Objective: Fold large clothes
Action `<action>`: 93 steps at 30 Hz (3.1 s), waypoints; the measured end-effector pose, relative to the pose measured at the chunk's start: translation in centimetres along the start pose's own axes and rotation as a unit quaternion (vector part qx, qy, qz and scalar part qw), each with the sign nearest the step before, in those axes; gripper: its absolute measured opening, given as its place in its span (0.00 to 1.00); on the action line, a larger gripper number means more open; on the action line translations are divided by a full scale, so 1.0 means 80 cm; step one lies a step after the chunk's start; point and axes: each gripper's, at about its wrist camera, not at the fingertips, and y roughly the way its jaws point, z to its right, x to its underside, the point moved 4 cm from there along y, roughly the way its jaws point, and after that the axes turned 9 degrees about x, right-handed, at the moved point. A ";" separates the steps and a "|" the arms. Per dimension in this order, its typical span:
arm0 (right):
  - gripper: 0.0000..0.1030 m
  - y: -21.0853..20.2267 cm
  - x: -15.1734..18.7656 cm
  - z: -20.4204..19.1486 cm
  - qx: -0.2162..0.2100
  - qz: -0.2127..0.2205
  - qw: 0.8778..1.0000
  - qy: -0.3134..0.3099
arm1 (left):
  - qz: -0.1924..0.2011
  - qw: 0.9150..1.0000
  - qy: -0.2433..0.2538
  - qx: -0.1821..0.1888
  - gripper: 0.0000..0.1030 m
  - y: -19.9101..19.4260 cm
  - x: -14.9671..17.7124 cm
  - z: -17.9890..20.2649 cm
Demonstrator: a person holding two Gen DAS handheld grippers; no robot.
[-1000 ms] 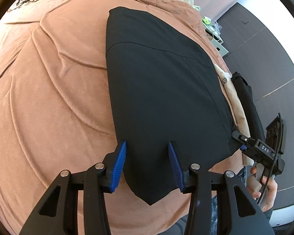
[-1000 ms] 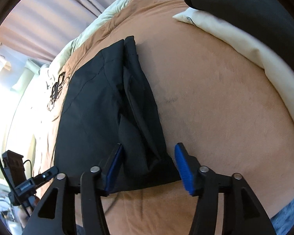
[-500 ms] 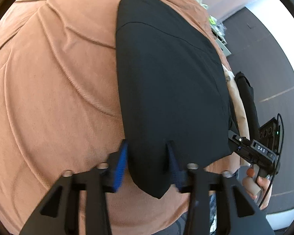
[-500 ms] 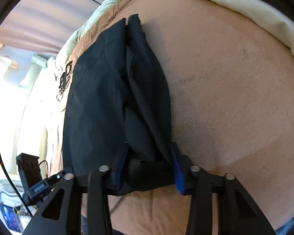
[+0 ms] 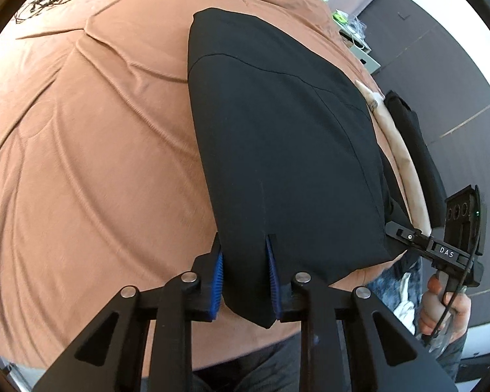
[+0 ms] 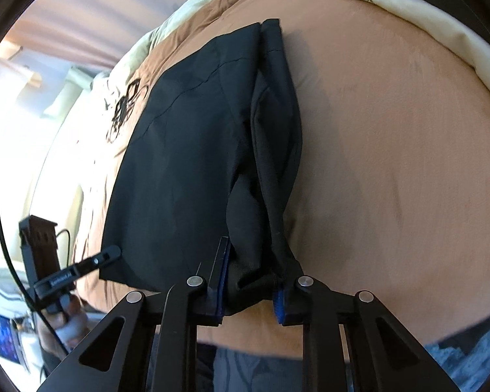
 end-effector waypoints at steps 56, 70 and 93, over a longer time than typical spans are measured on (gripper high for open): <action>0.87 0.000 -0.068 0.033 -0.042 0.030 0.999 0.014 | 0.030 0.997 -0.067 0.036 0.73 0.022 -0.084 -0.067; 0.65 0.084 -0.120 0.018 -0.107 -0.041 0.993 0.019 | 0.022 0.993 -0.086 0.076 0.64 0.074 -0.133 -0.088; 0.15 -0.027 -0.094 -0.047 -0.119 0.059 0.989 -0.063 | 0.085 0.990 -0.036 0.109 0.25 -0.027 -0.120 -0.020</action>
